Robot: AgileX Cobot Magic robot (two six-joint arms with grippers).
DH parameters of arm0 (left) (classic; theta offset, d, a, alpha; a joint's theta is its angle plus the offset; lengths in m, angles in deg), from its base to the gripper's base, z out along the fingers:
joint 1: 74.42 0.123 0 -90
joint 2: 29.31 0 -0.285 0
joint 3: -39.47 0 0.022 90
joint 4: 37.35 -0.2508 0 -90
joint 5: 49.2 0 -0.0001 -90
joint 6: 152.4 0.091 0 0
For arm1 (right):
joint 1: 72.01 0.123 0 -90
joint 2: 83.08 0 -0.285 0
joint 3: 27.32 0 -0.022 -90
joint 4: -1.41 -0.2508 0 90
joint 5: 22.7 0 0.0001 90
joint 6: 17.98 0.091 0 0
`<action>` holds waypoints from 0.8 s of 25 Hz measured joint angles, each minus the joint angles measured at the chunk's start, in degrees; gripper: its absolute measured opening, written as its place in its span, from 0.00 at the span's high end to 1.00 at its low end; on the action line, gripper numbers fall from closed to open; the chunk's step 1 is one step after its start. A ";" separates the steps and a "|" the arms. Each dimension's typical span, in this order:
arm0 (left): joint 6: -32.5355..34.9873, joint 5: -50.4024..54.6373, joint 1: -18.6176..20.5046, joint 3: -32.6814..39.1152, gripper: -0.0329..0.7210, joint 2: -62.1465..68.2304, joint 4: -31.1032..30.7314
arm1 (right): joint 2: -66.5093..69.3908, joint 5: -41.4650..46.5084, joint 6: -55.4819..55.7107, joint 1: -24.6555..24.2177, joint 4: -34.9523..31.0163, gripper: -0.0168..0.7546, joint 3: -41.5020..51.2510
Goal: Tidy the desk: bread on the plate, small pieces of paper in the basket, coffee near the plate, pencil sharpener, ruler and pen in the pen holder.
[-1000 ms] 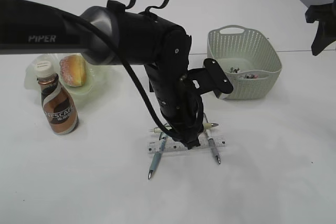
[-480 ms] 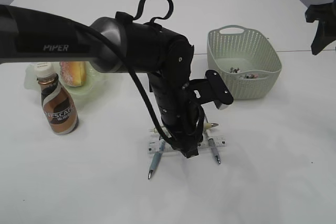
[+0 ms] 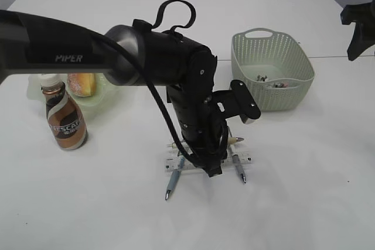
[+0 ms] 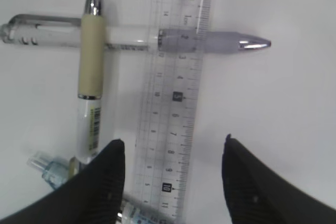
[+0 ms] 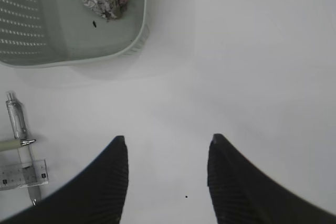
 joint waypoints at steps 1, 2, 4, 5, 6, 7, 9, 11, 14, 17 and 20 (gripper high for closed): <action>0.00 -0.12 0.00 0.00 0.38 0.00 -0.14 | 0.00 0.00 0.00 0.00 0.00 0.50 0.00; 0.00 -0.26 0.00 0.00 0.38 0.00 -0.24 | 0.00 0.00 0.00 0.00 0.00 0.50 0.00; 0.00 -0.75 0.11 0.00 0.38 0.00 -0.61 | 0.00 0.00 0.00 0.00 0.00 0.50 0.00; 0.00 -1.06 0.26 0.00 0.38 0.00 -0.61 | 0.00 0.00 0.00 0.00 0.00 0.50 0.00; 0.00 -1.19 0.36 0.00 0.38 0.00 -0.61 | 0.00 -0.02 0.00 0.00 0.00 0.50 0.00; 0.00 -1.19 0.48 0.00 0.38 0.00 -0.61 | 0.00 -0.12 0.00 0.00 0.00 0.50 0.00; 0.00 -1.19 0.93 0.00 0.38 0.00 -0.61 | 0.00 -0.24 0.00 0.00 0.00 0.50 0.00; 0.00 -1.19 1.14 0.00 0.38 0.00 -0.61 | 0.00 -0.37 0.00 0.00 0.00 0.50 0.00; 0.02 -1.19 1.14 0.00 0.38 0.00 0.50 | 0.00 -0.59 0.00 0.00 0.00 0.50 0.00; 0.02 -1.19 1.14 0.00 0.38 0.00 1.09 | 0.00 -0.78 0.00 0.00 0.00 0.50 0.00; 0.12 -1.19 1.03 0.00 0.38 0.00 1.35 | 0.00 -0.88 0.00 0.00 0.00 0.50 0.00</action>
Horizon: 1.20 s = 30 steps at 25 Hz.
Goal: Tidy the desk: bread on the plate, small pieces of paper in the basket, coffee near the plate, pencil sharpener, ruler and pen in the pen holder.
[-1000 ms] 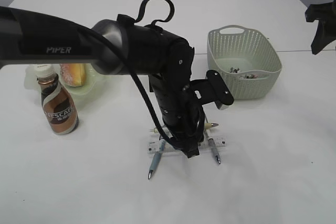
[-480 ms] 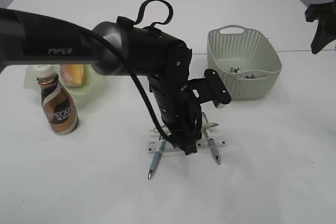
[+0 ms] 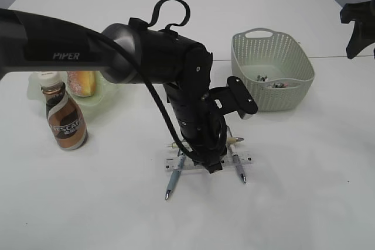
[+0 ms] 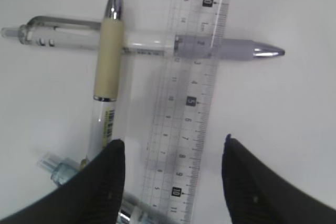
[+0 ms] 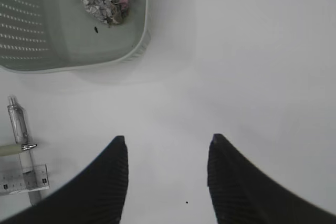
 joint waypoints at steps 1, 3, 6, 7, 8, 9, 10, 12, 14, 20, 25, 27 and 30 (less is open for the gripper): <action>0.00 0.00 0.00 0.00 0.38 0.00 0.23 | 0.00 -0.04 0.00 0.00 0.00 0.50 0.00; 0.00 0.00 0.00 0.00 0.38 0.14 0.81 | 0.00 -0.28 0.00 0.00 0.00 0.50 0.00; 0.28 0.00 0.00 0.00 0.38 0.64 1.35 | 0.00 -0.40 0.00 0.00 0.00 0.50 0.00; 0.44 0.00 0.00 0.00 0.38 0.91 1.45 | 0.00 -0.40 0.00 0.00 0.00 0.50 0.00; 0.53 0.00 0.00 0.00 0.38 1.19 1.45 | 0.00 -0.40 0.00 0.00 0.00 0.50 0.00; 0.57 0.00 0.00 0.00 0.38 1.31 1.45 | 0.00 -0.40 0.00 0.00 0.00 0.50 0.00; 0.66 -0.10 0.00 0.00 0.38 1.40 1.45 | 0.00 -0.40 0.00 0.00 0.00 0.50 0.00; 0.80 -0.23 0.00 0.00 0.38 1.65 1.45 | 0.00 -0.40 -0.04 0.00 0.00 0.50 0.00; 0.83 -0.35 0.00 0.00 0.38 1.85 1.45 | 0.00 -0.40 -0.04 0.00 0.00 0.50 0.00; 1.19 -1.02 0.00 0.00 0.38 1.90 1.45 | 0.00 -0.53 -0.04 0.00 0.00 0.50 0.00; 1.32 -1.04 0.00 0.00 0.38 1.90 1.45 | 0.00 -0.53 -0.04 0.00 0.00 0.50 0.00; 1.32 -1.04 0.00 0.00 0.38 2.14 1.45 | 0.00 -0.53 -0.04 0.00 0.00 0.50 0.00; 1.32 -1.04 0.00 0.00 0.38 2.86 1.45 | 0.00 -0.57 -0.14 0.00 0.00 0.50 0.00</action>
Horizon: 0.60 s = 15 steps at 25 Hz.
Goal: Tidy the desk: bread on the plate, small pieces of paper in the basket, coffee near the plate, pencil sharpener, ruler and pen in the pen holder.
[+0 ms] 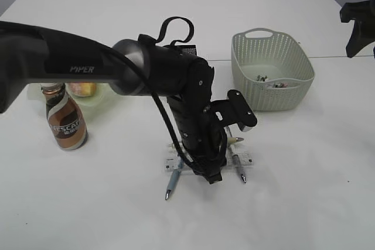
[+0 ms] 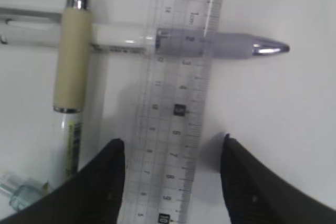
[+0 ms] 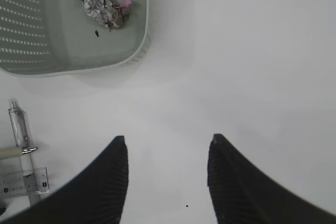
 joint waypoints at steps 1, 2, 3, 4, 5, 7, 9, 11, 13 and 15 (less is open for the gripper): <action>0.00 0.00 0.00 0.00 0.39 0.05 0.00 | 0.00 0.00 0.00 0.00 0.00 0.50 0.00; 0.00 0.00 0.00 0.00 0.40 0.05 0.00 | 0.00 0.00 0.00 0.00 0.00 0.50 0.00; 0.00 0.00 0.00 0.00 0.42 0.05 0.00 | 0.00 -0.09 0.00 0.00 0.00 0.50 0.00; 0.00 0.00 0.00 0.00 0.46 0.15 0.00 | 0.00 -0.09 0.00 0.00 0.00 0.50 0.00; 0.00 0.00 0.00 0.00 0.51 0.09 0.00 | 0.00 -0.09 0.00 0.00 0.00 0.50 0.00; 0.00 0.00 0.00 0.00 0.59 0.09 0.00 | 0.00 -0.09 0.00 0.00 0.00 0.50 0.00; 0.00 0.00 0.00 0.00 0.61 0.09 0.00 | 0.00 -0.09 0.00 0.00 0.00 0.50 0.00; 0.00 0.00 0.00 0.00 0.62 0.09 0.00 | 0.00 -0.09 0.00 0.00 0.00 0.50 0.00; 0.00 0.44 0.00 0.00 0.62 0.09 0.00 | 0.00 -0.09 0.00 0.00 0.00 0.50 0.00; 0.00 1.63 0.00 0.00 0.62 -0.28 0.00 | 0.00 -0.09 0.00 0.00 0.00 0.50 0.00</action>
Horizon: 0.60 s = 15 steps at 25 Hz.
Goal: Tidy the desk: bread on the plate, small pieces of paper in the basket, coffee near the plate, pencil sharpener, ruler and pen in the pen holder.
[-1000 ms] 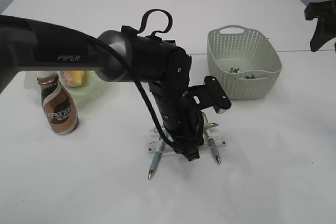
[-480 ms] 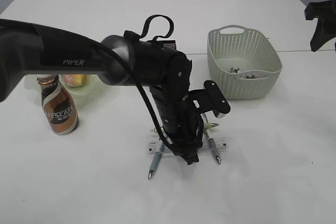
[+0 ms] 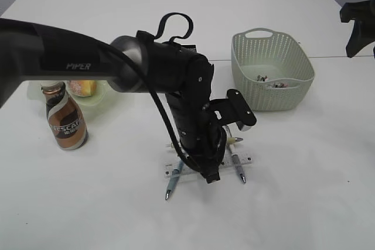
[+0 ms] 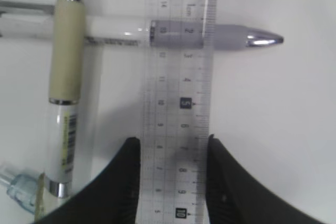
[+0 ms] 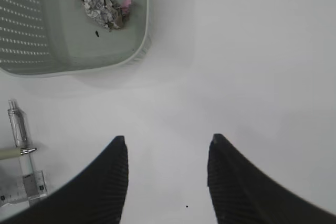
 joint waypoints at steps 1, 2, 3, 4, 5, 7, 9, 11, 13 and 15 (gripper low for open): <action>0.00 0.68 0.00 0.00 0.62 -0.44 0.00 | 0.00 0.00 0.00 0.00 0.00 0.50 0.00; -0.39 1.03 0.00 0.00 0.62 -0.88 0.12 | 0.00 -0.04 0.00 0.00 0.00 0.50 0.00; -0.82 1.30 0.00 0.00 0.62 -1.52 0.12 | 0.00 -0.04 0.00 0.00 0.00 0.50 0.00; -1.51 1.33 0.00 0.00 0.62 -2.21 0.12 | 0.00 -0.04 0.00 0.00 0.00 0.50 0.00; -1.96 1.43 0.00 0.00 0.62 -2.84 0.12 | 0.00 -0.04 0.00 0.00 0.00 0.50 0.00; -2.97 1.74 0.00 0.00 0.62 -4.28 0.24 | 0.00 -0.04 0.00 0.00 0.00 0.50 0.00; -3.99 2.79 0.00 0.00 0.62 -5.46 0.34 | 0.00 -0.13 0.00 0.00 0.00 0.50 0.00; -4.99 4.85 0.00 0.00 0.62 -6.47 0.32 | 0.00 -0.13 0.00 0.00 0.00 0.50 0.00; -7.20 7.05 0.00 0.00 0.62 -7.38 0.36 | 0.00 -0.13 0.00 0.00 0.00 0.50 0.00; -10.62 8.44 0.00 0.00 0.62 -8.38 0.36 | 0.00 -0.13 0.00 0.00 0.00 0.50 0.00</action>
